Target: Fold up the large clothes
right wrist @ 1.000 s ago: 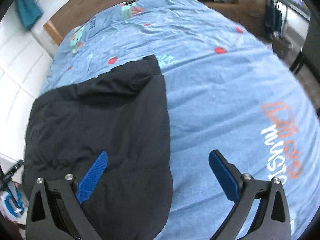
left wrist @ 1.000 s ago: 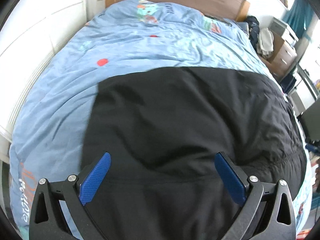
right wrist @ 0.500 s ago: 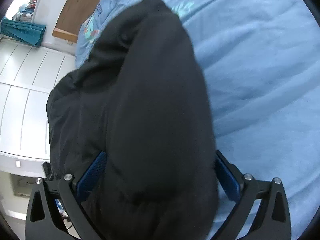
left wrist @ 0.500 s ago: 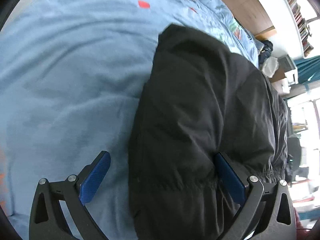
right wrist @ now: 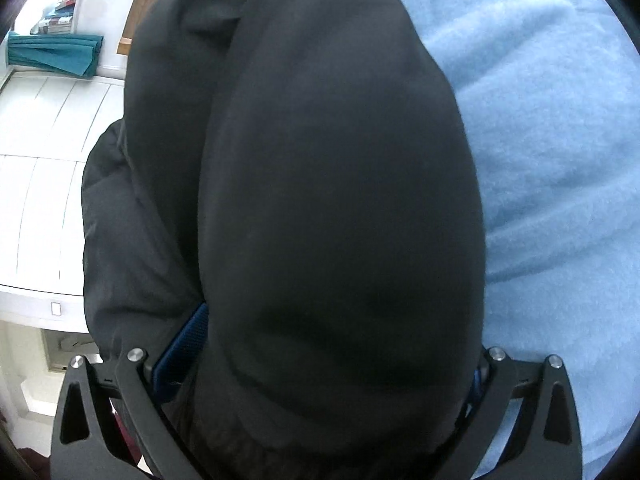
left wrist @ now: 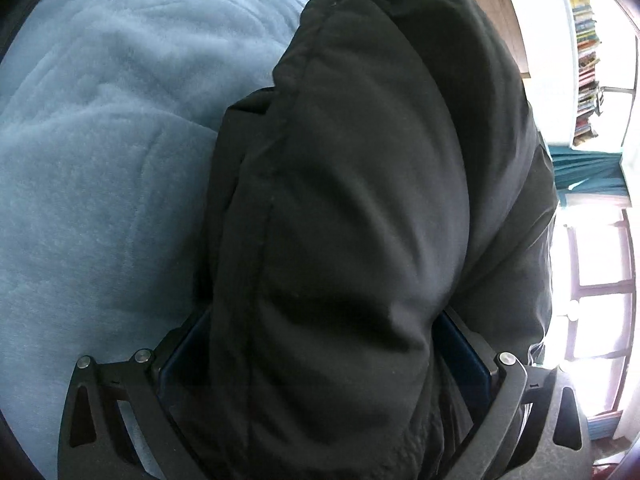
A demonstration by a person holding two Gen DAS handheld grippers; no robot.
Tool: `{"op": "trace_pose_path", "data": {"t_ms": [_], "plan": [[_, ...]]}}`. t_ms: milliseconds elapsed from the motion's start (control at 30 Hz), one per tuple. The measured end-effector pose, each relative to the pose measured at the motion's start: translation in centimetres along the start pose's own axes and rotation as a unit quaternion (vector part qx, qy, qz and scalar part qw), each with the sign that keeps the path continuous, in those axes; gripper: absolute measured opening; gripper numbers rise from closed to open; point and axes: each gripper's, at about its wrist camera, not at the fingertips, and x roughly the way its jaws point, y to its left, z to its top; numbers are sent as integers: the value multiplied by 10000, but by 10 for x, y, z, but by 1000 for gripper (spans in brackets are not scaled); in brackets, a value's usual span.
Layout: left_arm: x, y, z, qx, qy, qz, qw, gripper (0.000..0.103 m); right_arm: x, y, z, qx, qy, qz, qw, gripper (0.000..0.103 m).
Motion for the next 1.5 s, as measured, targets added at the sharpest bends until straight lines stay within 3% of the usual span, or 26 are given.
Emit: {"op": "trace_pose_path", "data": {"t_ms": [233, 300, 333, 367, 400, 433, 533, 700, 1033, 1300, 1400, 1500], "plan": [[2, -7, -12, -261, -281, 12, 9993, 102, 5, 0, -1, 43, -121, 95, 9999, 103], [2, -16, -19, -244, -346, 60, 9991, 92, 12, 6, -5, 30, -202, 90, 9998, 99], [4, -22, -21, -254, -360, 8, 9990, 87, 14, 11, -7, -24, -211, 130, 9997, 87], [3, -27, -25, -283, -375, -143, 9988, 73, 17, 16, -13, -36, -226, 183, 9996, 79], [3, -32, -29, -296, -378, -296, 9984, 58, 17, 20, -15, -27, -259, 271, 9993, 61], [3, -40, -34, -267, -388, -494, 9977, 51, 17, 26, -17, -32, -310, 410, 9987, 44], [0, -63, -44, -70, -464, -578, 9972, 36, 17, 48, -20, -254, -311, 496, 9980, 27], [-19, -93, -58, 16, -732, -818, 9940, 25, 12, 88, -27, -622, -325, 317, 9970, 20], [-83, -134, -54, 131, -1064, -1386, 9845, 21, -45, 157, -43, -722, -705, 342, 9943, 16], [-124, -150, -68, 507, -1176, -1339, 9827, 21, -91, 186, -80, -666, -891, 588, 9921, 16], [-120, -130, -76, 499, -1192, -1178, 9846, 21, -104, 176, -95, -597, -957, 635, 9916, 16], [-104, -101, -81, 440, -1115, -791, 9896, 21, -100, 151, -105, -407, -1004, 602, 9923, 16]]}}
